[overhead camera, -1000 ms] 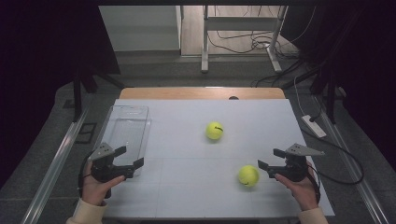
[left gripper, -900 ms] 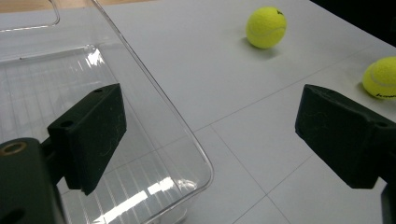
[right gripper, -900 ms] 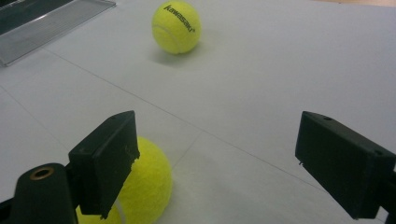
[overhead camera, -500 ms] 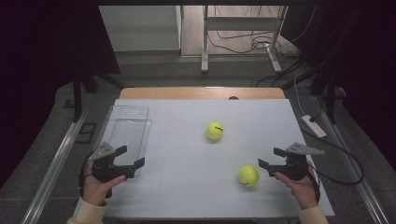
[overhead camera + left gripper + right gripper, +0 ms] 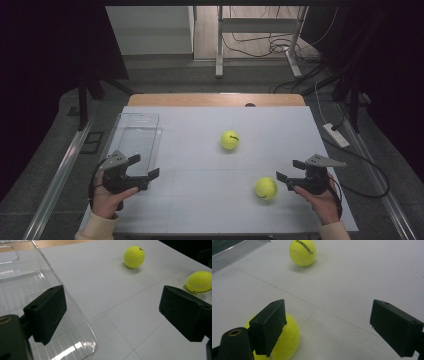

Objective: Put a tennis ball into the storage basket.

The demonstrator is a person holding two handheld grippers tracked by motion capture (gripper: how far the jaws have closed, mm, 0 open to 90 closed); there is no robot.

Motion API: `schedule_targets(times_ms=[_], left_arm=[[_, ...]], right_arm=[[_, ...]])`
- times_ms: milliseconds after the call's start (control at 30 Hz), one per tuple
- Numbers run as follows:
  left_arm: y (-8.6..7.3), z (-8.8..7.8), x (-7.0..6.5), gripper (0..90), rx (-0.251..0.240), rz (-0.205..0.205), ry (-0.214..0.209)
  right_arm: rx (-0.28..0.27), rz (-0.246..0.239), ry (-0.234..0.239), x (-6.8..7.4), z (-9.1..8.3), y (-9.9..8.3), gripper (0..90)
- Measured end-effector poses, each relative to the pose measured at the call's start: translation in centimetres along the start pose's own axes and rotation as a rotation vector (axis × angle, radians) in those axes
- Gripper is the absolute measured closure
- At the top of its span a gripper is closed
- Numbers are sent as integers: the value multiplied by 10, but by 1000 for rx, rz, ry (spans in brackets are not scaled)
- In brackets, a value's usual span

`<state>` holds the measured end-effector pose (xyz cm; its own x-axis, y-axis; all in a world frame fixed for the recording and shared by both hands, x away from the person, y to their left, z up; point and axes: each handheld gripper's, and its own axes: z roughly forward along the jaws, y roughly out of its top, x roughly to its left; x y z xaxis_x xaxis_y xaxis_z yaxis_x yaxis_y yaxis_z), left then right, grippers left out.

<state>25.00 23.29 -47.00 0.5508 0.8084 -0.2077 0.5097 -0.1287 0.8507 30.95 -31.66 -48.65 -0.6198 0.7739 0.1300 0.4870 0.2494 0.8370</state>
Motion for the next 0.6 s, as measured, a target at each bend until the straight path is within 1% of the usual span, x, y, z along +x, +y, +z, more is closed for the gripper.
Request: schedule_targets(times_ms=[133, 300, 467, 600], left_arm=[[2, 4, -2, 86, 3, 6, -7], [4, 10, -6, 85, 15, 17, -22], [7, 11, -9, 85, 16, 24, -31], [5, 13, -12, 85, 22, 24, -30]], right_arm=[[5, -4, -2, 0, 1, -1, 138], [3, 4, -6, -2, 0, -2, 140], [2, 3, -7, -3, 0, -3, 140], [2, 4, -7, -3, 0, -2, 141]])
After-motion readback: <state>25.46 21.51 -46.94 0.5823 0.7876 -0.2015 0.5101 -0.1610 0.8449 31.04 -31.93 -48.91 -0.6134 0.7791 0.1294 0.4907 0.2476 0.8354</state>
